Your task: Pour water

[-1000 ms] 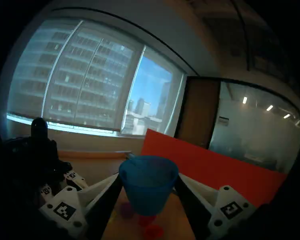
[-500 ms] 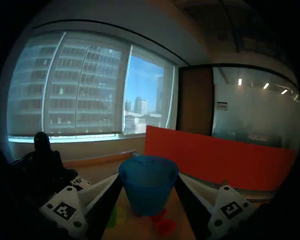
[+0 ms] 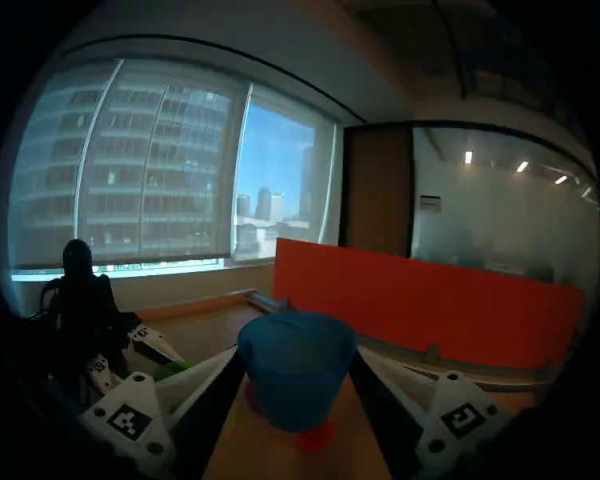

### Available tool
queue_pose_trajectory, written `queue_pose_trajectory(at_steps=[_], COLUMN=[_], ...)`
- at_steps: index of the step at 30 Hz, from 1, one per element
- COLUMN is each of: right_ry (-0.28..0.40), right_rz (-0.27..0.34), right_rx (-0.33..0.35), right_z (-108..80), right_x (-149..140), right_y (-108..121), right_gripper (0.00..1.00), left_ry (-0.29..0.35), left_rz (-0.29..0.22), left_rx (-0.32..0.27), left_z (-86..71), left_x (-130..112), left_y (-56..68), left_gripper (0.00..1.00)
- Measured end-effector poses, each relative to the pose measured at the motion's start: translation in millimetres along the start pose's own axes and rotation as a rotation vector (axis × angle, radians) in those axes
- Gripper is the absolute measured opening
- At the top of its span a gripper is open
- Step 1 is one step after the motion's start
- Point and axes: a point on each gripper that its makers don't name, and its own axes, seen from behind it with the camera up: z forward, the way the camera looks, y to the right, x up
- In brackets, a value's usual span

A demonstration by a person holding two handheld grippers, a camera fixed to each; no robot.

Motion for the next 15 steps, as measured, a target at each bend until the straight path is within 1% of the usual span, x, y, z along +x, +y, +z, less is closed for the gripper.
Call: queue_pose_trajectory(at_steps=[9,15], right_ry=[0.003,0.011], right_rz=[-0.025,-0.031], right_rx=[-0.039,-0.051], right_z=[-26.0,-38.8], right_x=[-12,-16], right_y=[15,19], right_gripper=[0.9,0.89], left_ry=[-0.019,-0.017], left_rz=[0.023,0.02], left_rx=[0.016,0.022], left_z=[-7.6,-10.2], left_x=[2,5], left_y=[-4.3,-5.6], left_gripper=[0.84,0.84])
